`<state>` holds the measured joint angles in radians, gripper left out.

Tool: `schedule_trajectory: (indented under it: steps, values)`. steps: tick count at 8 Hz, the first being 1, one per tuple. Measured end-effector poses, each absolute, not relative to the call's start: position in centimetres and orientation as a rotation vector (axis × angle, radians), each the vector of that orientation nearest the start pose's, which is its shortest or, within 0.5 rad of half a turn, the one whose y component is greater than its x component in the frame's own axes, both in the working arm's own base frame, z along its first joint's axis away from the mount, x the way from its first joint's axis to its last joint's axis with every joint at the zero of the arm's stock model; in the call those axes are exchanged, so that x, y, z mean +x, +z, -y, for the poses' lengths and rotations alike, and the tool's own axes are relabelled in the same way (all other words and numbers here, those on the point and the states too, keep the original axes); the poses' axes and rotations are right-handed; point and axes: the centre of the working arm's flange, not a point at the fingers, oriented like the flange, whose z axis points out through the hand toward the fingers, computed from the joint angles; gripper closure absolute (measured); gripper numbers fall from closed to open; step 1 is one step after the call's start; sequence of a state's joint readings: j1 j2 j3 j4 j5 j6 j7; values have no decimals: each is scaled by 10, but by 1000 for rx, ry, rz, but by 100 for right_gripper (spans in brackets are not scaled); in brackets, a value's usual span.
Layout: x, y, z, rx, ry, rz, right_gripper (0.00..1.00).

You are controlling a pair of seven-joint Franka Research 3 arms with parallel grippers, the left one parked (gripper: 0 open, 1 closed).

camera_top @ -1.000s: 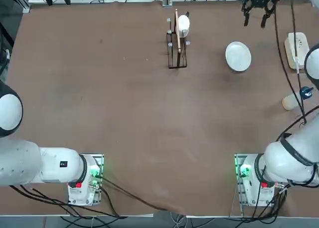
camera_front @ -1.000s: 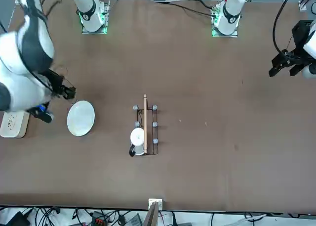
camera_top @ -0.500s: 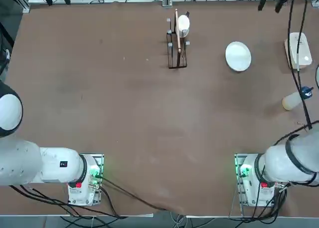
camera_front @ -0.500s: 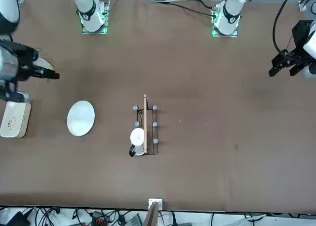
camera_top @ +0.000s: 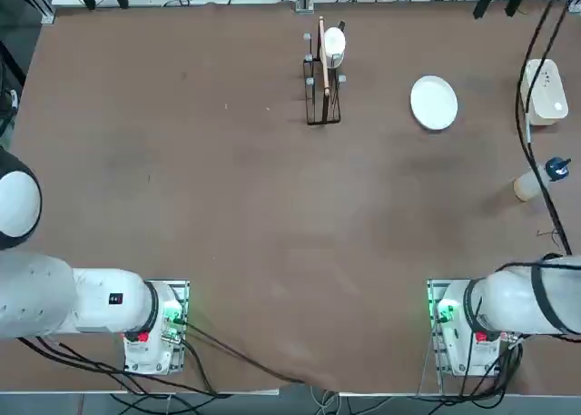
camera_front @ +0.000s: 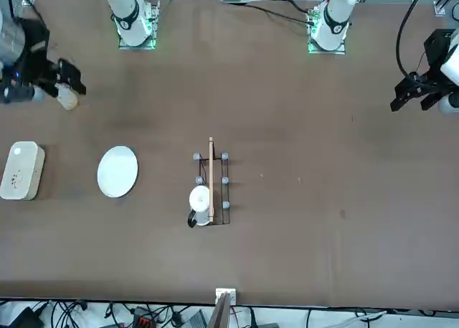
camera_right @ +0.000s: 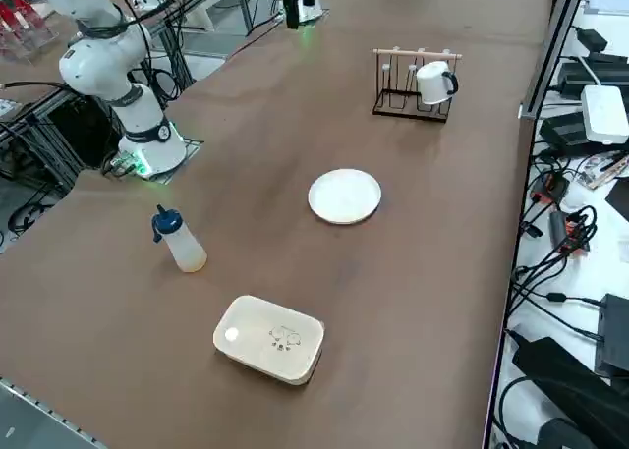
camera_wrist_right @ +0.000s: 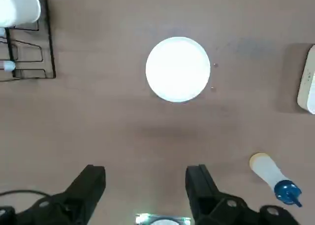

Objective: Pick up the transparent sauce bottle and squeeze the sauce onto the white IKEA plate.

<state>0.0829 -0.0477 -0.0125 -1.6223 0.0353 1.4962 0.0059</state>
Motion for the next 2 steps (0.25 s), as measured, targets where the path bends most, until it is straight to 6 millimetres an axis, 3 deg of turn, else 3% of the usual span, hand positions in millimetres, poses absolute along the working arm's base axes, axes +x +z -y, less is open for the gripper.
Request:
schedule_trajectory:
  steps: [2]
  values:
    - [526,619,-22,-3100,129,78,0]
